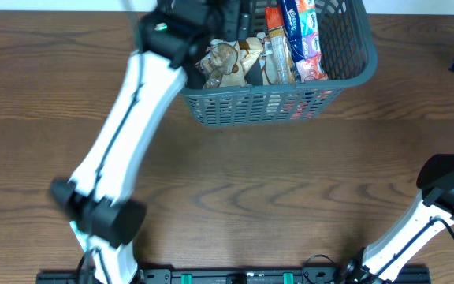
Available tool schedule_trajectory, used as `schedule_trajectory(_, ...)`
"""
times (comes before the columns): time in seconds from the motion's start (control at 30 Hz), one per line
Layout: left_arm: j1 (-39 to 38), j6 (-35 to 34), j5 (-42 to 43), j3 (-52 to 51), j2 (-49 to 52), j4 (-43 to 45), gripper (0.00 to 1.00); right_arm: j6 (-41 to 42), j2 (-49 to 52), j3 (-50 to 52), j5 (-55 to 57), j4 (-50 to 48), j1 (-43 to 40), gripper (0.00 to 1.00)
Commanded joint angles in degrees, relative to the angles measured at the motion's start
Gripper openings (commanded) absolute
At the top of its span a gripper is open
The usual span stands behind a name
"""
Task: Pack container
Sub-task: 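Open the left gripper and retract the left arm toward the mint packet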
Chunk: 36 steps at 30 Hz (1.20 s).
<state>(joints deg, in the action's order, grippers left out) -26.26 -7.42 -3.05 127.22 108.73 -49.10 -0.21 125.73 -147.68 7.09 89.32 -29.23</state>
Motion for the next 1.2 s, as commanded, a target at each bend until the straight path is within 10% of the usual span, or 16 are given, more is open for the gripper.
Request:
schedule_trajectory(0.0,0.2,1.44,-0.92,0.85,-7.69,-3.5,0.91,0.81,-0.46,0.15,-0.04,0.09,-0.79,0.99)
schedule_trajectory(0.2,0.2,0.37,-5.31,0.85,-19.52,-8.11,0.91,0.81,-0.46,0.15,-0.04,0.09,-0.79,0.99)
schedule_trajectory(0.63,0.2,-73.9,-39.47,0.28,-26.38,-47.84,0.91,0.81,-0.46,0.15,-0.04,0.09,-0.79,0.99)
schedule_trajectory(1.17,10.14,-102.99,-30.03,-33.66,-36.52,-47.69,0.92,0.81,-0.46,0.15,-0.04,0.09,-0.79,0.99)
